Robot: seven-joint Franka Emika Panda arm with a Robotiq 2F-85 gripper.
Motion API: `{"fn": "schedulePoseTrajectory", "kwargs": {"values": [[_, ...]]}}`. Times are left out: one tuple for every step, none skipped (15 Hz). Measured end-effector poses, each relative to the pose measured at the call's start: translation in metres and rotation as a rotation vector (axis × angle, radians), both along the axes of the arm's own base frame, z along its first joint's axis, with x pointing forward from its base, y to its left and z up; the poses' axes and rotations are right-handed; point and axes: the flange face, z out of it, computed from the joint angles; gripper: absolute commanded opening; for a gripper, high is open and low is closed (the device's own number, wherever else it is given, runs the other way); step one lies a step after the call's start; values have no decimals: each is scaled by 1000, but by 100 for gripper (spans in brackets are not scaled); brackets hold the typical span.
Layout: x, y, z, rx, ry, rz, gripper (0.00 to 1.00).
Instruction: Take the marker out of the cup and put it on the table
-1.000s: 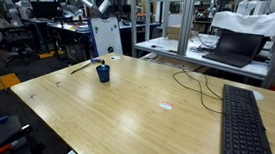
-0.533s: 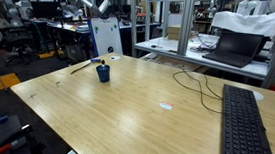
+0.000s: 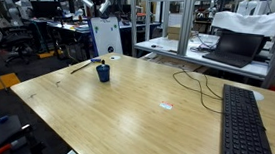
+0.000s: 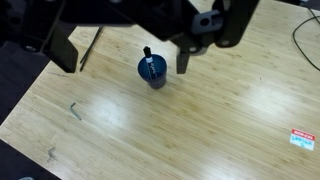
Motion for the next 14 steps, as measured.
{"fn": "schedulePoseTrajectory", "kwargs": {"values": [[2, 8, -6, 7, -2, 33, 100], [4, 15, -11, 14, -6, 63, 100], [4, 21, -17, 19, -3, 94, 100], [6, 26, -21, 28, 3, 123, 100], [6, 28, -24, 28, 10, 128, 100], [6, 28, -25, 27, 12, 127, 100], [6, 27, -24, 27, 11, 126, 100], [6, 27, -24, 27, 11, 125, 100], [6, 27, -24, 27, 11, 126, 100], [6, 27, -24, 27, 11, 126, 100], [6, 27, -24, 27, 11, 125, 100], [6, 27, -24, 27, 11, 126, 100], [6, 27, -24, 27, 11, 126, 100], [6, 27, -25, 27, 12, 126, 100]]}}
